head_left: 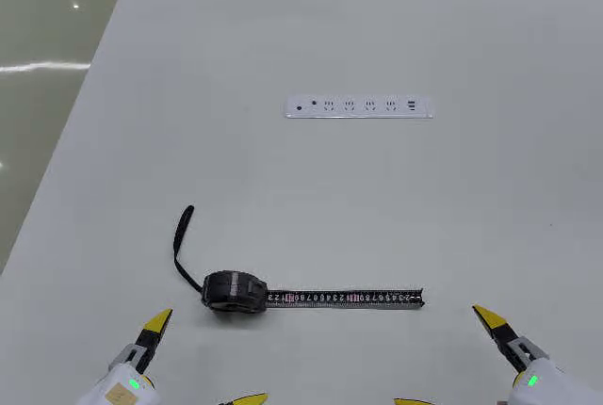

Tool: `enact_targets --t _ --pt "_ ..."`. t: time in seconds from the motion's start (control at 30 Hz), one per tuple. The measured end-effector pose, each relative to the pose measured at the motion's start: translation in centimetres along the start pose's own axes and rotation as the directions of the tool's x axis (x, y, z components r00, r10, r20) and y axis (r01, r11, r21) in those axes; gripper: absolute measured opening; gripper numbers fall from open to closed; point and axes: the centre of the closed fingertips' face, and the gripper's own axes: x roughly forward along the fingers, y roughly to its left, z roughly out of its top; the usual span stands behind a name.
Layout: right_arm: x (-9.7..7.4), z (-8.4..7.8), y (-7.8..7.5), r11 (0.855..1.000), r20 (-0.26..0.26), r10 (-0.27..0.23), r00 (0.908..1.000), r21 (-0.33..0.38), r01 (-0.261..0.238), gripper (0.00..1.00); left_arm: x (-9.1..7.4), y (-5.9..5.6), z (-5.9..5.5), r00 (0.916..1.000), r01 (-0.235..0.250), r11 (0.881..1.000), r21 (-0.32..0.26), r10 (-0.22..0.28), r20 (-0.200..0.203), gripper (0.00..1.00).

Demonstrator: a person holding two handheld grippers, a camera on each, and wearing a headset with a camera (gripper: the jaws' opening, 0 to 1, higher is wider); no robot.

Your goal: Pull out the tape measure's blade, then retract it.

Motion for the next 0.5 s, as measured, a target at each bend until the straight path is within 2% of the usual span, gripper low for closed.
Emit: enact_targets --t 0.13,0.33,0.43,0.5 --pt "0.2 0.1 0.8 1.000 0.000 -0.011 0.9999 0.016 0.011 0.94 0.1 -0.3 -0.1 1.0000 -0.007 1.000 -0.007 0.007 -0.002 0.99" --pt "0.3 0.1 1.1 0.999 -0.003 -0.021 0.9998 0.025 0.021 0.95 0.1 -0.2 -0.2 0.9998 -0.018 1.000 -0.013 0.018 0.000 0.99" --pt "0.3 0.4 1.8 0.999 -0.001 -0.027 0.9996 0.038 0.027 0.96 -0.1 -0.4 0.0 0.9992 -0.039 0.998 -0.048 0.039 0.000 0.99" --pt "0.5 0.6 2.3 0.998 -0.001 -0.034 0.9994 0.053 0.034 0.96 -0.1 -1.0 0.0 0.9991 -0.042 0.998 -0.056 0.042 -0.005 0.99"
